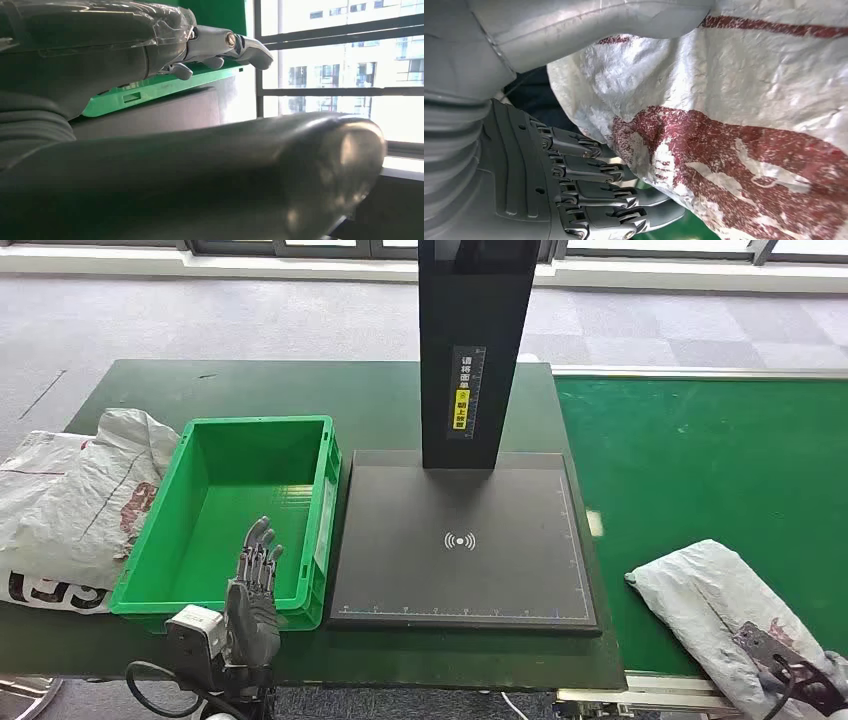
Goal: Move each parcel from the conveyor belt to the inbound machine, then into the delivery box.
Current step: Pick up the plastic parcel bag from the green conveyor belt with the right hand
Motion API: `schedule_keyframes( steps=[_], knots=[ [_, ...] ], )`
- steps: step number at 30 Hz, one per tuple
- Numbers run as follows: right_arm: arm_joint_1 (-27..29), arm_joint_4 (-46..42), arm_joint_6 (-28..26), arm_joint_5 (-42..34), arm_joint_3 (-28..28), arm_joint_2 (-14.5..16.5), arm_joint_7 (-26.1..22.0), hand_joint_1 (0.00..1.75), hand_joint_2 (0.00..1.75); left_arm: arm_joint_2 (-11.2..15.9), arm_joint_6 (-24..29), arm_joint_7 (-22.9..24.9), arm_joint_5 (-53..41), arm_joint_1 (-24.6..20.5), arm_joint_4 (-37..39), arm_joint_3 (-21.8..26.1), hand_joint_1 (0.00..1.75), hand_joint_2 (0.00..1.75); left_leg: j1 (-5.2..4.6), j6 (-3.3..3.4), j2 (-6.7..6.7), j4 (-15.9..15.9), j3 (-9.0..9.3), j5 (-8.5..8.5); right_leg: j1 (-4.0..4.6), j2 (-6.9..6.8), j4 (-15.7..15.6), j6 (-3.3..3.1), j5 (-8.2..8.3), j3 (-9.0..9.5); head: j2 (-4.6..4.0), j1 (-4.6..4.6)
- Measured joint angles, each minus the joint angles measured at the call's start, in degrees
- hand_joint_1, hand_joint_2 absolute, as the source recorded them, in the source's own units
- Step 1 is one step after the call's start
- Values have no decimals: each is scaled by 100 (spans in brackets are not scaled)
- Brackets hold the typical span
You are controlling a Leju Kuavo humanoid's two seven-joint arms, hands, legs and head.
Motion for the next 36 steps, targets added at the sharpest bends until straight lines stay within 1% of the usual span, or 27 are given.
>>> schedule_keyframes(
  steps=[4,5,8,9,13,15,26,36],
  knots=[
    [96,-218,-28,-70,163,43,97,0,175,0,33,53,-66,17,-32,0,0,0,0,0,-1,0,7,3,0,-2,1,0,1,0,0,0],
    [127,-288,-31,-87,208,55,122,3,175,0,36,70,-85,22,-41,0,0,0,0,-1,-1,0,7,3,0,-2,1,0,1,0,0,0],
    [199,-496,-70,-110,344,84,167,134,175,-2,36,131,-140,34,-66,0,0,0,1,-1,0,-1,5,3,1,0,1,0,0,-1,0,0],
    [212,-562,-123,-102,392,95,176,175,175,-2,36,151,-160,40,-74,0,0,0,1,-1,0,-1,4,3,0,1,1,0,0,-1,0,0],
    [270,-936,-457,-16,627,205,224,175,175,-4,34,225,-251,77,-116,0,0,0,1,-1,0,-1,7,3,1,1,1,0,0,-2,0,0],
    [290,-1088,-513,-19,725,261,249,175,175,-8,21,248,-285,81,-121,0,0,0,1,-1,0,-1,8,3,0,-2,1,0,0,-1,0,0],
    [313,-1334,-622,-56,964,409,175,175,175,-46,-48,338,-408,89,-125,0,0,0,0,-1,0,-1,8,4,0,0,1,0,1,-2,0,0],
    [493,-1529,-667,25,1042,549,229,175,175,-93,-94,430,-512,145,-172,0,0,0,1,-1,0,-1,7,3,0,0,1,-1,0,-3,0,0]
  ],
)
